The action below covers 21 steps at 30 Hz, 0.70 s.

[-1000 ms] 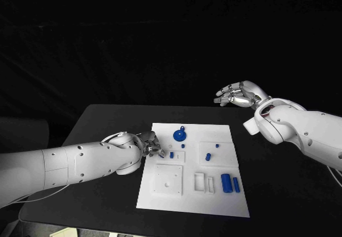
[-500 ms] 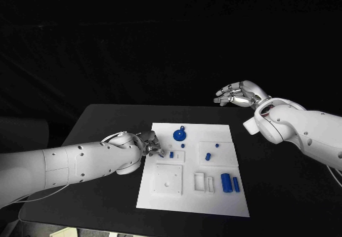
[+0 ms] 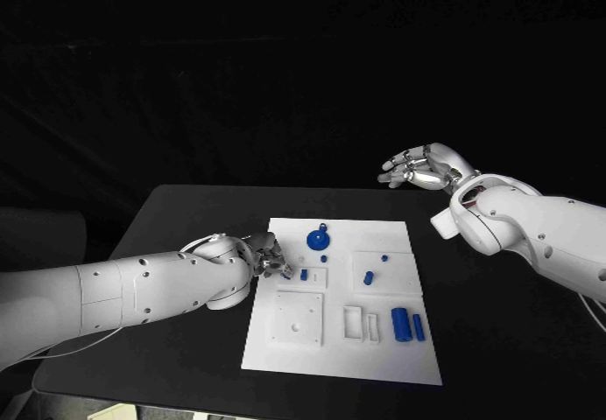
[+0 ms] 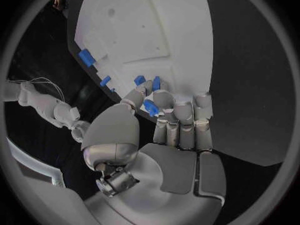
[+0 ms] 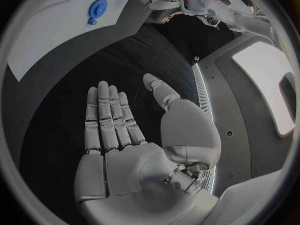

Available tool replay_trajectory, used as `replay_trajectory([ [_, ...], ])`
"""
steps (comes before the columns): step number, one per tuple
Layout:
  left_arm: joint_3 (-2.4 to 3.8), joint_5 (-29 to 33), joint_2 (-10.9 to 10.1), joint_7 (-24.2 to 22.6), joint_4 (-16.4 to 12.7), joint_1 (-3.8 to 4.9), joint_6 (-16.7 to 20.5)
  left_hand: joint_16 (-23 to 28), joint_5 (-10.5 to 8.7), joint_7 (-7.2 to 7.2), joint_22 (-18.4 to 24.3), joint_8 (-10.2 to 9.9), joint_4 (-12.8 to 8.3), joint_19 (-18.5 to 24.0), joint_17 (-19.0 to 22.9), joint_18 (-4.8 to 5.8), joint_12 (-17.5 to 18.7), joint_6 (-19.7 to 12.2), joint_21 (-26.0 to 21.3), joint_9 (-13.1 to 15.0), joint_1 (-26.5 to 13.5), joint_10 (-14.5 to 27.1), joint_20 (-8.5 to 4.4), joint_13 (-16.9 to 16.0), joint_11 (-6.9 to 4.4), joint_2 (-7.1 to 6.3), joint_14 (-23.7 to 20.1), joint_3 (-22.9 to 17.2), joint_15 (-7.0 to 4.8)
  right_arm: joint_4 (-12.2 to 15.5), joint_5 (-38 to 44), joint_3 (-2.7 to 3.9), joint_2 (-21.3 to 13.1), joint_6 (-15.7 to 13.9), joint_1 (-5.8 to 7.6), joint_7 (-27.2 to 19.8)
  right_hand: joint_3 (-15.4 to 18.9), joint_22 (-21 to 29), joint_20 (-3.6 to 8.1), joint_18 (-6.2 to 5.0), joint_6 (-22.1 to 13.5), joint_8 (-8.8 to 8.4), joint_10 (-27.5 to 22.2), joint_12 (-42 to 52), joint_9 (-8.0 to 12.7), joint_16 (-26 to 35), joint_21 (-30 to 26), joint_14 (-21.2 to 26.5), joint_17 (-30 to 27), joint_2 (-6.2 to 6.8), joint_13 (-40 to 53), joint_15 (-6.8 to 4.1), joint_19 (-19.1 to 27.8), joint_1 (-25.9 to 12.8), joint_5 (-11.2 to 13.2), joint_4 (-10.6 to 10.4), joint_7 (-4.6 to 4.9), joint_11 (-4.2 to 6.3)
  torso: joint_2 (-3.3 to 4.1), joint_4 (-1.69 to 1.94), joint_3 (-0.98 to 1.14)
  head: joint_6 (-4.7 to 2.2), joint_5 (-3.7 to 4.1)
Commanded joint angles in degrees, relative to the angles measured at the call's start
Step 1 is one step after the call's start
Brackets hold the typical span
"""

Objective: Assemble the parts on the task board

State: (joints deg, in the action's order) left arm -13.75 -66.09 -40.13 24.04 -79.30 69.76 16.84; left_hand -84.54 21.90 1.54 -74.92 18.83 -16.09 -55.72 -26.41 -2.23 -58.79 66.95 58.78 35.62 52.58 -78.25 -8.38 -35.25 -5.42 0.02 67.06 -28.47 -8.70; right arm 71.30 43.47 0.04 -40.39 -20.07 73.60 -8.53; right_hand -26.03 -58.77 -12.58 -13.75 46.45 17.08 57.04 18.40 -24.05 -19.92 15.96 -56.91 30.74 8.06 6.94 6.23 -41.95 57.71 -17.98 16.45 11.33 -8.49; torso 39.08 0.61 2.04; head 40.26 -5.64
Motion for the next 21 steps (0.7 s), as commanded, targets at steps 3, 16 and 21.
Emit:
replay_trajectory([
  [3,0.00,-0.3,0.1,-0.1,-0.3,-0.19,-2.1,-0.3,0.35,-3.05,-1.0,3.6,0.2,-0.5,-0.1,-0.31,-0.3,4.7,0.4,13.0,-0.1,-2.1,-7.41,-0.1,-2.30,0.44,4.2,-0.4,-4.42,0.2,0.0,0.03,0.0,0.9,0.02,-0.3,0.3,0.1,-0.56,-1.18,-0.2,0.00,0.6,-0.2,0.1,0.2,-0.5,0.0,-0.1,-0.46,-0.2,0.51,0.0,-0.2,-0.4,-0.1,0.22,-0.06,-0.01,-0.02,0.01,0.10,-0.02],
  [16,0.00,-0.3,0.0,-0.6,-0.6,-0.20,-3.9,-1.3,0.98,-3.55,-1.1,5.0,0.1,-0.4,-0.6,-0.46,-1.6,6.2,0.7,13.9,-1.0,-2.3,-7.37,-0.6,-2.69,0.65,4.5,-0.2,-4.32,0.2,0.0,0.03,-0.1,0.9,0.02,-0.3,0.3,0.2,-0.65,-1.21,-0.1,0.03,0.7,-0.4,0.2,0.4,-0.6,0.0,-0.2,-0.45,-0.5,0.59,0.1,-0.1,-0.8,-0.1,0.22,-0.09,0.01,-0.01,0.00,0.24,-0.02],
  [21,0.00,-0.3,0.0,-0.7,-0.4,-0.20,-3.8,-1.5,1.04,-3.59,-1.1,5.1,0.1,-0.5,-0.7,-0.47,-1.8,6.3,0.8,14.0,-1.3,-2.3,-7.36,-0.7,-2.72,0.73,4.5,-0.1,-4.32,0.1,0.0,0.03,-0.1,0.9,0.02,-0.3,0.4,0.2,-0.68,-1.21,-0.1,0.03,0.7,-0.4,0.2,0.5,-0.7,0.1,-0.2,-0.45,-0.5,0.61,0.1,-0.2,-0.9,-0.1,0.22,-0.09,0.01,0.01,0.02,0.19,-0.07],
])
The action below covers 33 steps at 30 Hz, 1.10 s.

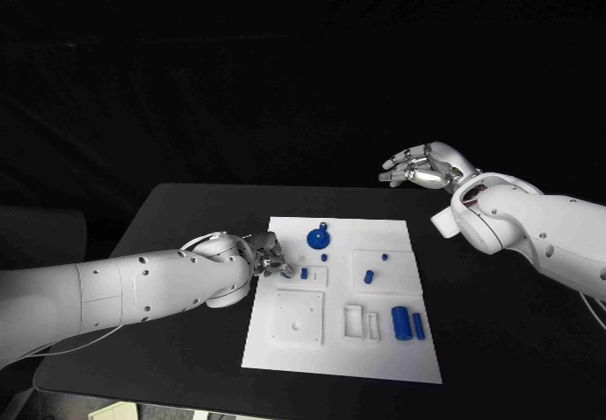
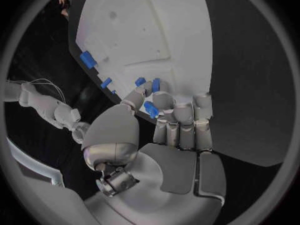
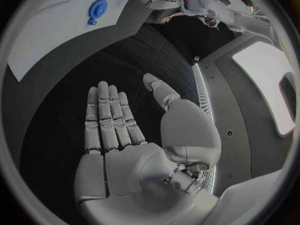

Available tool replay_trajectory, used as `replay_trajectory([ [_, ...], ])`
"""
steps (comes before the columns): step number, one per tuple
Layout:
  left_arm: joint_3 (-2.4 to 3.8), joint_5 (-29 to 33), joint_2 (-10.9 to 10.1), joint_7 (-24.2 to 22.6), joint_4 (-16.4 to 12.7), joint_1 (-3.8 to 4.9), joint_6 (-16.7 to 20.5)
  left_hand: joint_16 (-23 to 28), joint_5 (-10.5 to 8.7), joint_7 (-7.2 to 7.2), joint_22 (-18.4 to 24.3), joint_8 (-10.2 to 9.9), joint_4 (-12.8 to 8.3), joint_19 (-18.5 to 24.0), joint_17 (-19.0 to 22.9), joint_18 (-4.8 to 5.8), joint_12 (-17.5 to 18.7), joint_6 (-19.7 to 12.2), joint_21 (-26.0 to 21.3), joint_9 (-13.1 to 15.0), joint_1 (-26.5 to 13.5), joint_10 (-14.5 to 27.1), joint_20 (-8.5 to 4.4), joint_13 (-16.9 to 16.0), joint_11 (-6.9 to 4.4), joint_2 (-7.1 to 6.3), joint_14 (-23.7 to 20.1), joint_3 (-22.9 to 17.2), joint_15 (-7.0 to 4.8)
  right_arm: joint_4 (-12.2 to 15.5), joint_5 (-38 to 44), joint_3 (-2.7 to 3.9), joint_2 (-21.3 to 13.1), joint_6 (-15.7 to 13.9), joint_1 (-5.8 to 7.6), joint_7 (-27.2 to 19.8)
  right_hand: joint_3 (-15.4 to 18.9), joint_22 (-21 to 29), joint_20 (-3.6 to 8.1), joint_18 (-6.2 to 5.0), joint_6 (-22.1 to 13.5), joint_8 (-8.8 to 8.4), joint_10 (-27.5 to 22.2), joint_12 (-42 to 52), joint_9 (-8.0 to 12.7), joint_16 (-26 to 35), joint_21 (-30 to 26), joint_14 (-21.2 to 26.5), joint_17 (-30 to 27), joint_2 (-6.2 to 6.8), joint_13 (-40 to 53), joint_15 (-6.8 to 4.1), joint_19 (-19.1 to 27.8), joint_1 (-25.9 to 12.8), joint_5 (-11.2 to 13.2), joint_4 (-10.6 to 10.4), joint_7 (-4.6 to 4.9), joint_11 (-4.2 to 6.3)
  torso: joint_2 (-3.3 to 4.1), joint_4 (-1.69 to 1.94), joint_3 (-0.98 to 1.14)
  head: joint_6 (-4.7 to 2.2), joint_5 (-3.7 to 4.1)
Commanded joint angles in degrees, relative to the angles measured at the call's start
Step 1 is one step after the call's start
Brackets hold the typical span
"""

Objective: Assemble the parts on the task board

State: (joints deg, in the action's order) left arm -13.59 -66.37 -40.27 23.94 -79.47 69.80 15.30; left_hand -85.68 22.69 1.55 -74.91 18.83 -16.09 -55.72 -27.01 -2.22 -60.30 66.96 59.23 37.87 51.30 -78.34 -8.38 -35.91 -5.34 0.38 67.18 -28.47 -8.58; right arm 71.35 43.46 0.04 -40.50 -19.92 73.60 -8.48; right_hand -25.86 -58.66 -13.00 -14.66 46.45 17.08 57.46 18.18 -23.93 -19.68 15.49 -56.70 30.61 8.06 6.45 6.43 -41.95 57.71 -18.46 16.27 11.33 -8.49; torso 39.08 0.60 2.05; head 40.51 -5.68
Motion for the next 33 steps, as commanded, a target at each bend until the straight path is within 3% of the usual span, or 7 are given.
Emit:
replay_trajectory([
  [1,-0.16,0.0,0.2,-0.6,-0.1,-0.24,-2.2,-0.3,0.23,-3.59,-1.1,5.1,0.2,-0.5,-0.1,-0.48,-0.3,6.3,0.3,11.8,-0.1,-2.2,-7.36,-0.1,-2.80,0.35,4.4,-0.1,-4.45,0.1,0.0,0.03,0.0,0.8,0.02,-0.4,0.2,0.1,-0.27,-0.30,-0.1,0.03,0.3,-0.2,0.1,0.2,-0.3,-0.1,-0.1,-0.44,-0.1,0.41,0.1,-0.2,-0.4,0.0,0.22,-0.09,0.00,0.01,0.01,-0.05,-0.04],
  [4,-0.16,0.1,0.2,-0.6,0.0,-0.24,-2.4,-0.4,0.06,-3.60,-1.1,5.1,0.2,-0.5,-0.1,-0.49,-0.4,6.2,0.4,11.8,-0.3,-2.1,-7.35,-0.1,-2.81,0.27,4.4,0.0,-4.45,0.0,0.0,0.03,0.0,0.8,0.02,-0.4,0.2,0.1,-0.29,-0.30,-0.1,0.03,0.3,-0.3,0.1,0.3,-0.3,-0.1,-0.1,-0.43,-0.1,0.43,0.2,-0.2,-0.4,0.0,0.22,-0.09,0.00,0.02,0.01,-0.03,0.00],
  [12,-0.16,0.3,0.3,-0.8,0.2,-0.24,-2.2,-0.4,-5.68,-3.62,-1.0,5.4,1.2,-0.4,-0.2,-0.74,-0.8,5.9,0.4,12.1,-1.6,-1.8,-7.35,0.0,-2.82,-0.63,4.1,0.1,-4.59,0.0,0.0,0.03,0.1,0.8,0.02,-0.4,0.3,0.2,-0.35,-0.29,-0.2,0.02,0.4,-0.4,0.2,0.4,-0.5,0.0,-0.2,-0.39,-0.3,0.50,0.3,-0.2,-0.5,0.0,0.24,-0.13,-0.01,0.01,0.04,-0.07,-0.04],
  [22,-0.16,0.5,0.4,-0.8,0.4,-0.24,-2.0,-0.2,-7.27,-3.58,-0.9,5.4,3.1,-0.4,0.0,-0.87,-0.8,5.6,0.4,12.1,-2.8,-1.7,-7.34,0.4,-2.78,-2.86,4.0,0.1,-4.65,0.0,0.0,0.03,0.0,0.8,0.02,-0.4,0.3,0.2,-0.41,-0.29,-0.2,0.02,0.5,-0.4,0.2,0.6,-0.6,0.1,-0.3,-0.39,-0.5,0.58,0.5,-0.2,-0.6,0.0,0.25,-0.14,-0.01,0.01,0.02,-0.08,0.10],
  [24,-0.16,0.5,0.5,-0.8,0.4,-0.24,-1.8,-0.2,-8.67,-3.59,-0.9,5.4,3.9,-0.4,0.0,-0.96,-0.8,5.6,0.4,12.1,-2.9,-1.7,-7.35,0.5,-2.79,-3.50,4.0,-0.1,-4.68,0.0,0.0,0.03,0.0,0.8,0.02,-0.4,0.4,0.2,-0.42,-0.29,-0.2,0.01,0.5,-0.5,0.2,0.6,-0.7,0.2,-0.3,-0.34,-0.5,0.62,0.6,-0.2,-0.6,0.0,0.26,-0.15,-0.01,0.01,0.03,-0.16,0.15],
  [33,-0.16,0.5,0.5,-0.8,0.8,-0.24,-1.5,-0.2,-9.81,-3.55,-0.9,5.4,4.7,-0.4,0.0,-1.02,-0.8,5.5,0.3,12.1,-3.3,-1.7,-7.33,0.6,-2.75,-4.35,4.0,-0.1,-4.68,0.2,0.0,0.03,0.0,0.8,0.01,-0.4,0.4,0.3,-0.46,-0.29,-0.2,0.01,0.5,-0.5,0.3,0.7,-0.8,0.3,-0.3,-0.33,-0.6,0.68,0.7,-0.1,-0.6,0.0,0.27,-0.16,0.00,-0.01,0.02,-0.26,0.24],
])
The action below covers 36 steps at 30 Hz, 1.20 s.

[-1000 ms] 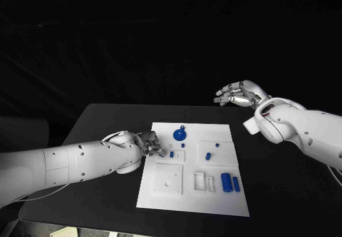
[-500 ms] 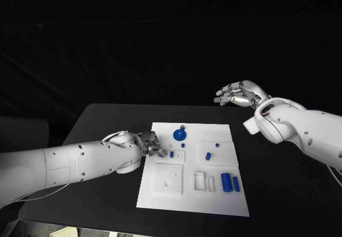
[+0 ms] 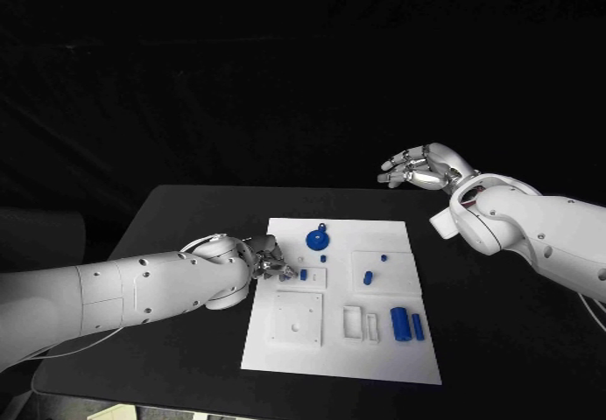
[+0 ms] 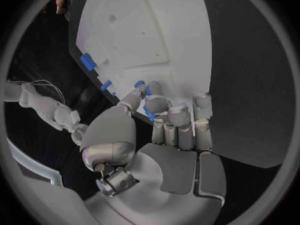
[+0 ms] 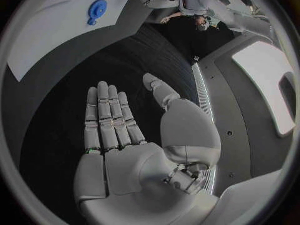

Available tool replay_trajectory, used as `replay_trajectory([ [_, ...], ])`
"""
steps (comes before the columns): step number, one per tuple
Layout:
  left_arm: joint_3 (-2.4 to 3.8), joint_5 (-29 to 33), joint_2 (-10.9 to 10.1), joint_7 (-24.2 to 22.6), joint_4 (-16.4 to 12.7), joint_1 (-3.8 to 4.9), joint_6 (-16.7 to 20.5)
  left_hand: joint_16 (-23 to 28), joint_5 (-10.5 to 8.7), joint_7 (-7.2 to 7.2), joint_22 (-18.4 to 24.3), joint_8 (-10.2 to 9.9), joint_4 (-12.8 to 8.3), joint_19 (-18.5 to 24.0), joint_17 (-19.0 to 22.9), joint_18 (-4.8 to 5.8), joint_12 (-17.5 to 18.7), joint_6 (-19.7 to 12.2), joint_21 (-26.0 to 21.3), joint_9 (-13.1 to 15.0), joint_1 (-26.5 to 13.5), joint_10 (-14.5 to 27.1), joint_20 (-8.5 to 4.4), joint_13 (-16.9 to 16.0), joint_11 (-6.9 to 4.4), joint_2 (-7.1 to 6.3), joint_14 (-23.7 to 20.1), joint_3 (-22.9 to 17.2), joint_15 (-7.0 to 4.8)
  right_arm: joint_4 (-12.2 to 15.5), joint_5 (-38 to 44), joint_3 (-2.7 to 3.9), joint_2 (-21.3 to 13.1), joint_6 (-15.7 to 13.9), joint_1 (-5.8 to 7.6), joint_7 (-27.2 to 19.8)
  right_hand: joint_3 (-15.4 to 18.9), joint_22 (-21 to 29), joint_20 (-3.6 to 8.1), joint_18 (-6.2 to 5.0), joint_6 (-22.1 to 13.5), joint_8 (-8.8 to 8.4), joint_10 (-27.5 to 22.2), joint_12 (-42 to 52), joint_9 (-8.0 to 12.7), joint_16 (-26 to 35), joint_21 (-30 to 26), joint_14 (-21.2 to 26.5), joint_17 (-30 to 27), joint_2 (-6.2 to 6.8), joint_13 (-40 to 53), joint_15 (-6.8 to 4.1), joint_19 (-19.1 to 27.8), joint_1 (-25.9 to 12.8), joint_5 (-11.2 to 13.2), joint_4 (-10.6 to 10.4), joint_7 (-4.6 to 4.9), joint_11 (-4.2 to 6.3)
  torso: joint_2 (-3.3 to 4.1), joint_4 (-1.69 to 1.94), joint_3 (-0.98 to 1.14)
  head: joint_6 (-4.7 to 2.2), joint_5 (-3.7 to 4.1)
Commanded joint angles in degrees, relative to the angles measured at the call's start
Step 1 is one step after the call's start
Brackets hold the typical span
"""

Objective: Assemble the parts on the task board

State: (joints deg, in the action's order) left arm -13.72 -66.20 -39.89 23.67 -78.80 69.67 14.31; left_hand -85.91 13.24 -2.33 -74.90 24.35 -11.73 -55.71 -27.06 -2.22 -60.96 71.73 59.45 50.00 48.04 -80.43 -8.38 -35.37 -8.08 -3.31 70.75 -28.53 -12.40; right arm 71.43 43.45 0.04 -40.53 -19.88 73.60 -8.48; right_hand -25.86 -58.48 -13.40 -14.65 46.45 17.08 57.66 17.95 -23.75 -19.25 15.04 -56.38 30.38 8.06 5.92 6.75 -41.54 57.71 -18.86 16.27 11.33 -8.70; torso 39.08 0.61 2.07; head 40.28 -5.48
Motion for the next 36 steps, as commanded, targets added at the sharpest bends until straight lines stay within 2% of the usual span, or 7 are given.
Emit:
replay_trajectory([
  [1,-0.02,0.3,0.1,-0.6,0.1,-0.11,-0.5,0.1,-0.43,0.33,-0.9,-0.1,0.5,-0.4,0.1,-1.03,-0.1,0.7,0.1,-0.1,0.0,0.4,-7.33,0.1,-0.01,-0.68,0.4,-0.1,-0.86,0.1,0.0,0.03,0.0,0.7,0.01,-0.4,0.4,0.1,-0.06,-0.30,-0.2,0.01,0.3,-0.3,0.1,0.3,-0.4,-0.1,-0.1,-0.32,-0.1,0.37,0.3,-0.1,-0.2,0.0,0.27,0.05,0.00,-0.01,0.00,-0.02,0.05],
  [11,-0.01,0.3,0.1,-0.7,0.5,-0.10,-0.4,0.1,-1.33,0.34,-0.9,-0.1,1.2,-0.3,0.1,-1.08,-0.2,0.6,0.1,-0.1,-0.2,0.4,-7.32,0.2,0.01,-1.07,0.4,-0.2,-0.86,0.0,0.0,0.03,0.0,0.7,0.01,-0.4,0.4,0.1,-0.09,-0.30,-0.2,0.01,0.3,-0.4,0.1,0.3,-0.4,0.0,-0.1,-0.33,-0.2,0.40,0.3,-0.1,-0.3,0.0,0.28,0.04,0.02,0.01,-0.03,-0.09,0.06],
  [15,-0.01,0.4,0.1,-0.7,0.6,-0.10,-0.7,0.2,-6.62,0.33,-0.8,-0.1,3.1,-0.2,0.2,-1.23,-0.2,0.5,0.0,-0.1,-0.6,0.4,-7.32,0.5,0.03,-2.69,0.3,-0.4,-0.86,0.0,0.0,0.03,0.0,0.8,0.00,-0.4,0.4,0.1,-0.11,-0.30,-0.3,0.01,0.3,-0.4,0.1,0.4,-0.5,0.0,-0.1,-0.31,-0.2,0.42,0.3,-0.1,-0.3,0.0,0.28,0.04,0.01,0.05,-0.02,-0.10,0.16],
  [16,-0.01,0.6,0.1,-0.8,0.6,-0.10,-0.8,0.2,-6.99,0.34,-0.8,-0.1,3.4,-0.2,0.2,-1.24,-0.2,0.5,0.0,-0.1,-0.6,0.4,-7.32,0.5,0.02,-2.92,0.3,-0.4,-0.87,0.0,0.0,0.03,0.0,0.8,0.00,-0.5,0.4,0.1,-0.11,-0.30,-0.3,0.01,0.3,-0.4,0.1,0.4,-0.5,0.0,-0.1,-0.31,-0.2,0.42,0.4,-0.1,-0.3,0.0,0.28,0.04,0.01,0.05,-0.02,-0.08,0.16],
  [26,0.00,1.9,0.1,-1.2,0.5,-0.10,-1.2,0.2,-7.62,0.39,-0.8,-0.2,3.9,-0.1,0.2,-1.28,-0.1,0.4,0.0,-0.1,-0.6,0.5,-7.31,0.6,0.07,-3.57,0.2,-0.5,-0.87,-0.1,0.0,0.03,0.1,0.8,0.00,-0.4,0.4,0.1,-0.13,-0.30,-0.3,0.01,0.4,-0.4,0.2,0.4,-0.5,0.1,-0.2,-0.34,-0.3,0.44,0.4,-0.1,-0.3,0.0,0.28,0.04,0.01,0.01,-0.02,-0.04,0.11],
  [33,0.00,2.0,0.0,-1.2,0.5,-0.10,-1.0,0.4,-8.08,0.48,-0.8,-0.2,5.0,0.0,0.3,-1.31,0.0,0.1,-0.1,-0.1,-0.6,0.6,-7.28,0.8,0.16,-4.65,0.0,-0.8,-0.84,-0.1,0.0,0.03,0.0,0.8,0.00,-0.4,0.4,0.2,-0.14,-0.31,-0.3,0.02,0.4,-0.4,0.2,0.4,-0.5,0.1,-0.2,-0.36,-0.3,0.45,0.4,0.0,-0.3,0.0,0.28,0.04,0.03,0.00,-0.02,-0.06,0.15],
  [36,0.00,2.0,-0.1,-1.2,0.6,-0.10,-0.9,0.4,-8.31,0.51,-0.8,-0.2,6.3,0.0,0.4,-1.34,0.0,0.1,-0.2,-0.1,-0.7,0.5,-7.27,0.9,0.20,-5.88,0.0,-1.2,-0.82,-0.1,0.0,0.03,0.0,0.7,0.00,-0.4,0.4,0.2,-0.14,-0.31,-0.3,0.02,0.4,-0.4,0.2,0.4,-0.6,0.1,-0.2,-0.35,-0.4,0.46,0.4,0.0,-0.3,0.0,0.28,0.04,0.02,0.00,-0.02,-0.12,0.16],
])
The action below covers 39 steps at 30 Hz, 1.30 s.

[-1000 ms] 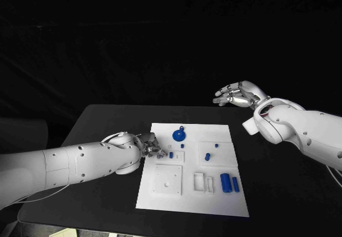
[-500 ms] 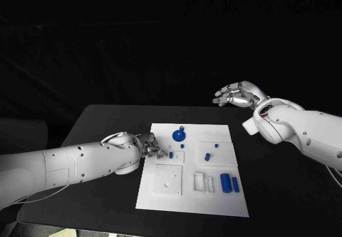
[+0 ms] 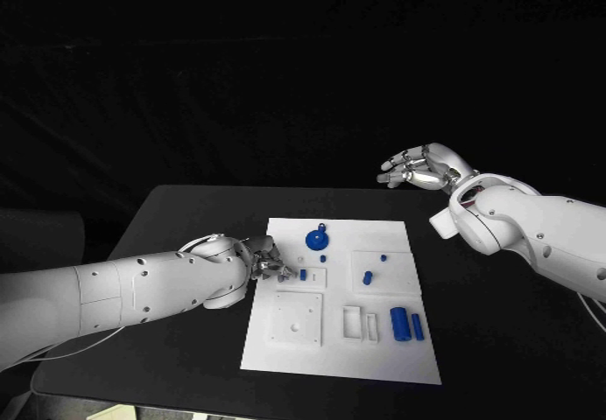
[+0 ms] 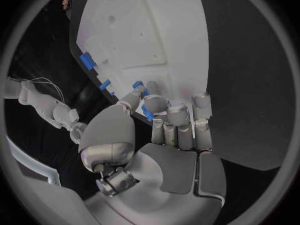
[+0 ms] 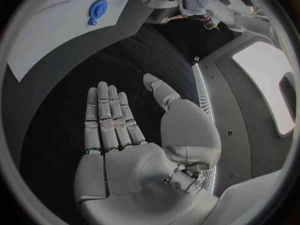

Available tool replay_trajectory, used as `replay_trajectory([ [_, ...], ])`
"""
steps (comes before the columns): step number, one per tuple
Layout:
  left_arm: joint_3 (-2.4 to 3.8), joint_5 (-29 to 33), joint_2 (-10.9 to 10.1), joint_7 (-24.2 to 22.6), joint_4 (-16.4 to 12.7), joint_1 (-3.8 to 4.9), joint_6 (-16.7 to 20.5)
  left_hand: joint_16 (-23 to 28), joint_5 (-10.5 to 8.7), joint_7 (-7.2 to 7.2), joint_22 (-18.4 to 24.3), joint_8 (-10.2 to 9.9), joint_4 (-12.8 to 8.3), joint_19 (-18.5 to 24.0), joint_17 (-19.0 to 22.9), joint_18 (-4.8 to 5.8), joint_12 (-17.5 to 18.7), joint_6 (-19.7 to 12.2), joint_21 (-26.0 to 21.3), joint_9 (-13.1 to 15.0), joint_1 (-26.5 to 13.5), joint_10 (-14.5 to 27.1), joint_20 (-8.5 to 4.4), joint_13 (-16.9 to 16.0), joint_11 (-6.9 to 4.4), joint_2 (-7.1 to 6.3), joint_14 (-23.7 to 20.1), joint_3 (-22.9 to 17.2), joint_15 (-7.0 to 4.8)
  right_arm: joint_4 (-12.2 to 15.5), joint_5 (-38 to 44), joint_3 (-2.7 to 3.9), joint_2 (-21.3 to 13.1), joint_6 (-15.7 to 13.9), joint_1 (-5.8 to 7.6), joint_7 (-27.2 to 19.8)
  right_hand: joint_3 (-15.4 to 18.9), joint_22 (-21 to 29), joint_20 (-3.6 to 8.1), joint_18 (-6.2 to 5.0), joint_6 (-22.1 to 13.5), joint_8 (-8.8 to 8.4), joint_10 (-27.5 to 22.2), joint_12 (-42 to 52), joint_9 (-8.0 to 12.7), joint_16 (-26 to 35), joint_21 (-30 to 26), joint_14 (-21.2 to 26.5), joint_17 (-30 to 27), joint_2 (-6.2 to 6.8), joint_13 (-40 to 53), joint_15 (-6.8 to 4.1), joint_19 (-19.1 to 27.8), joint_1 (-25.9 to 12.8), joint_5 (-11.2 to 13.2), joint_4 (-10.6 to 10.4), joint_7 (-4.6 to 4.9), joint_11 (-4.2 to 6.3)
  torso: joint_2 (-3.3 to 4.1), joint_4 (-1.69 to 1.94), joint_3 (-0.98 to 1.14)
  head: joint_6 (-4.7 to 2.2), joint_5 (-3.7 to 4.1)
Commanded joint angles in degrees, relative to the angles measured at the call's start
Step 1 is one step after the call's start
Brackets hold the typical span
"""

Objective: Assemble the parts on the task board

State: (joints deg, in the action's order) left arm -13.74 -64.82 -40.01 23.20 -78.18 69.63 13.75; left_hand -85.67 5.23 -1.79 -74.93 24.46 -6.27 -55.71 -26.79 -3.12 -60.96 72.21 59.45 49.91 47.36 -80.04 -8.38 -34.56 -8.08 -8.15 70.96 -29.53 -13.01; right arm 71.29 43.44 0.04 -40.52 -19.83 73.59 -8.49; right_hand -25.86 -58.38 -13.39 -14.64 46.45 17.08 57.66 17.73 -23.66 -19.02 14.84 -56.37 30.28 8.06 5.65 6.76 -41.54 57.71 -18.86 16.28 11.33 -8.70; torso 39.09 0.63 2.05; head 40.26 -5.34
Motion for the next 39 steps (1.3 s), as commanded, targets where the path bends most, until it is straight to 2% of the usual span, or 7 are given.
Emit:
replay_trajectory([
  [1,0.02,0.6,0.0,-0.7,0.0,-0.06,-0.3,0.2,-0.38,-0.03,-0.8,-0.3,1.4,0.0,0.1,-0.46,0.0,-0.4,-0.2,0.0,-0.1,0.1,-7.28,0.1,0.20,-1.51,-0.2,-0.4,-0.19,0.0,0.0,0.03,0.0,0.7,0.01,-0.4,0.4,0.1,-0.15,-0.32,-0.3,0.01,0.4,-0.2,0.1,0.2,-0.4,0.1,-0.1,-0.35,-0.1,0.45,0.4,0.0,-0.3,0.0,0.28,0.04,0.00,-0.01,0.00,-0.09,0.02],
  [9,0.03,0.6,-0.4,-0.8,-0.1,-0.06,-0.1,0.2,-0.93,-0.03,-0.8,-0.2,4.6,-0.1,0.1,-0.54,0.0,-0.5,-0.1,0.1,0.1,0.1,-7.28,0.3,0.20,-3.82,-0.2,-1.6,-0.21,0.0,0.0,0.03,0.0,0.6,0.00,-0.5,0.4,0.1,-0.17,-0.32,-0.3,0.01,0.4,-0.2,0.1,0.2,-0.4,0.1,-0.1,-0.32,-0.1,0.47,0.5,0.0,-0.3,0.0,0.29,0.03,0.02,-0.01,0.01,-0.05,0.09],
  [14,0.04,1.0,-0.5,-1.1,-0.3,-0.06,0.1,0.1,-2.28,-0.02,-0.8,-0.1,7.2,-0.1,0.1,-0.60,-0.1,-0.5,0.0,0.3,0.2,0.1,-7.26,0.4,0.21,-5.83,-0.3,-1.9,-0.22,0.0,0.0,0.03,0.0,0.6,0.00,-0.5,0.5,0.1,-0.19,-0.32,-0.3,0.00,0.4,-0.3,0.1,0.3,-0.4,0.1,-0.1,-0.31,-0.2,0.48,0.5,0.0,-0.3,0.0,0.30,0.03,0.01,0.01,0.01,0.00,0.09],
  [18,0.04,1.1,-0.6,-1.1,-0.3,-0.06,0.2,0.0,-2.42,-0.02,-0.8,-0.1,8.9,0.0,0.1,-0.65,-0.1,-0.6,0.0,0.4,-0.7,0.1,-7.25,0.3,0.22,-7.82,-0.4,-1.6,-0.21,0.0,0.0,0.03,0.0,0.6,0.00,-0.5,0.5,0.1,-0.20,-0.32,-0.3,0.00,0.4,-0.3,0.1,0.3,-0.5,0.1,-0.1,-0.31,-0.2,0.49,0.5,0.0,-0.3,0.0,0.30,0.02,0.00,0.00,-0.01,-0.03,0.04],
  [30,0.05,2.0,-0.9,-1.6,-0.3,-0.06,1.1,0.0,-2.42,-0.02,-0.8,-0.1,9.9,0.1,0.1,-0.75,-0.1,-0.7,0.0,0.5,-0.6,0.2,-7.28,0.3,0.21,-8.24,-0.5,-1.6,-0.25,0.0,-0.1,0.03,0.0,0.6,0.00,-0.6,0.5,0.1,-0.22,-0.33,-0.3,0.01,0.4,-0.3,0.2,0.3,-0.5,0.2,-0.1,-0.31,-0.3,0.51,0.6,0.0,-0.3,0.0,0.30,0.02,0.01,-0.02,0.05,-0.13,0.00],
  [33,0.10,2.7,-1.6,-2.3,-0.6,-0.06,2.1,0.4,-2.42,0.14,-0.7,-0.3,10.4,0.3,0.3,-0.77,0.2,-1.3,-0.1,0.5,-0.5,0.5,-7.24,0.5,0.37,-8.44,-0.9,-1.3,-0.19,0.0,-0.1,0.03,-0.1,0.6,0.00,-0.6,0.5,0.1,-0.23,-0.33,-0.3,0.01,0.4,-0.3,0.2,0.3,-0.5,0.2,-0.1,-0.32,-0.3,0.52,0.6,0.0,-0.3,0.0,0.31,0.02,-0.01,-0.03,0.04,-0.14,0.04],
  [39,0.63,6.1,-3.4,-4.3,-2.1,-0.02,4.3,1.8,-2.40,0.76,-0.5,-1.4,11.3,1.5,1.0,-0.64,1.8,-2.5,-0.9,0.2,0.2,1.1,-6.97,1.5,1.03,-8.79,-1.8,0.3,0.42,0.0,-0.1,0.03,-0.3,0.5,0.00,-0.6,0.5,0.1,-0.24,-0.33,-0.3,0.01,0.5,-0.3,0.2,0.3,-0.5,0.2,-0.2,-0.31,-0.3,0.53,0.6,0.0,-0.3,0.0,0.31,0.01,-0.03,-0.03,0.03,-0.26,0.17],
])
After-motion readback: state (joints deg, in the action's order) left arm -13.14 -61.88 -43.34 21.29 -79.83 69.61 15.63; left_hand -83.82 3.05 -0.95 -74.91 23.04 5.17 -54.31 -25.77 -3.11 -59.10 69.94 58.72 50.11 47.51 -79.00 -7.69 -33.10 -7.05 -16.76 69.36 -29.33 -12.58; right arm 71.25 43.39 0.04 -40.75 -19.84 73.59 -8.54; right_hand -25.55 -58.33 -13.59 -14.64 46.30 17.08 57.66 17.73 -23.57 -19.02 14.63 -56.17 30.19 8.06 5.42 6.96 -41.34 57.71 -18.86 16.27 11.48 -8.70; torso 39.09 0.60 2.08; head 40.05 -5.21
